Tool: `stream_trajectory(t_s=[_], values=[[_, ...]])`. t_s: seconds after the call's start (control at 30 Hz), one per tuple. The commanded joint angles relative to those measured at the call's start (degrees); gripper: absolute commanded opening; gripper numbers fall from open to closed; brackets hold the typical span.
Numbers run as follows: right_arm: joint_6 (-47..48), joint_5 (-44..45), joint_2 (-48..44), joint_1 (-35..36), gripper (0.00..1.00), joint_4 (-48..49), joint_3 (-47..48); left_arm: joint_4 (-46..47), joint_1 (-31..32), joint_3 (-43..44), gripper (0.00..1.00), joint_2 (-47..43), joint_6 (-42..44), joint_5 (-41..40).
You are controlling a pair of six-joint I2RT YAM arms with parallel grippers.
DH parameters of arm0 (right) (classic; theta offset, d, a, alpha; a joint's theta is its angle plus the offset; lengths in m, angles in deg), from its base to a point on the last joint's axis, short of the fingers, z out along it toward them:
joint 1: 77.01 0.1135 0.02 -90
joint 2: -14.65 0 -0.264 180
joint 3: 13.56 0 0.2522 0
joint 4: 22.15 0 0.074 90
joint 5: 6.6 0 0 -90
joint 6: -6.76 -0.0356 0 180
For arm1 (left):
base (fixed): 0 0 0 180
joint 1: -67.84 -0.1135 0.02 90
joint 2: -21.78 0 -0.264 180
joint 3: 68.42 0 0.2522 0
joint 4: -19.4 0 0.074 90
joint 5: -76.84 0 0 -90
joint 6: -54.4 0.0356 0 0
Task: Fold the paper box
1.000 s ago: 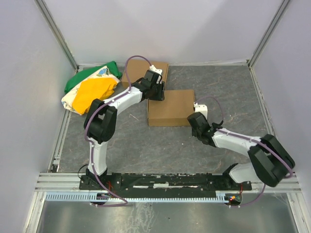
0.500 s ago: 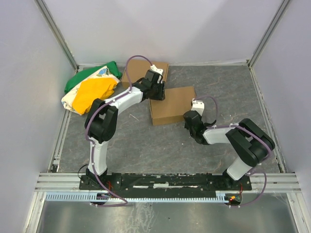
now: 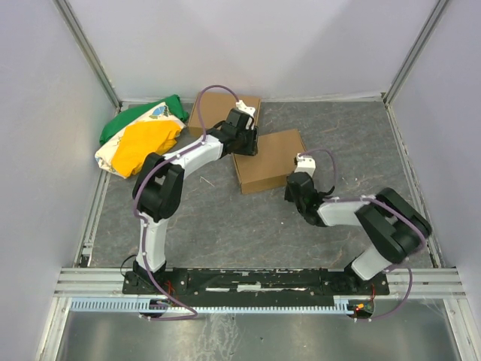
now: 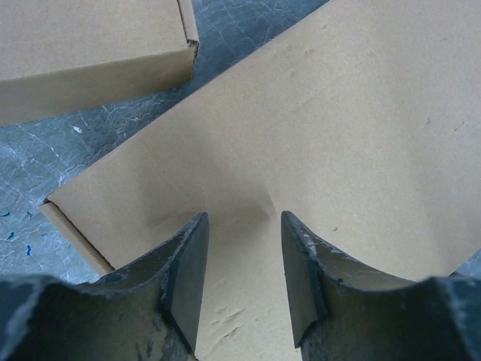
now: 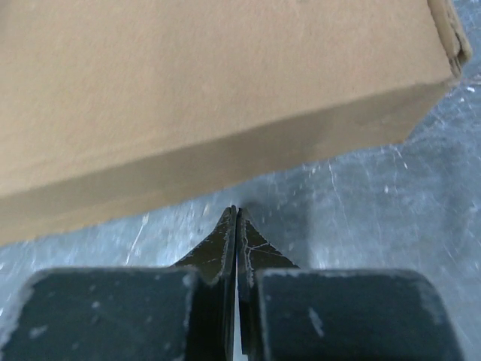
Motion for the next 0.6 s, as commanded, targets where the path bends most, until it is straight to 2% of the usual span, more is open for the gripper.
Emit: stream_trajectory(t_s=[0.0, 0.2, 0.3, 0.43, 0.57], values=[[2.07, -4.56, -12.48, -0.04, 0.03, -9.30, -1.48, -11.58, 1.46, -1.75, 0.54, 3.42, 1.63, -0.69], [5.32, -6.56, -30.30, 0.01, 0.12, -29.04, 1.63, -11.60, 1.46, -2.56, 0.64, -4.06, 2.20, -2.76], [5.71, -5.73, -36.42, -0.04, 0.19, -35.30, 3.17, -9.19, 1.46, -4.72, 0.75, -10.09, 2.59, -3.40], [6.05, -2.98, -42.71, -0.03, 0.26, -40.93, 4.66, -4.66, 1.50, -10.03, 0.89, -21.35, 2.33, -4.37], [6.41, 0.28, -45.36, -0.03, 0.36, -45.20, 6.47, -0.97, 1.06, -18.57, 0.93, -36.23, 1.22, -7.41]])
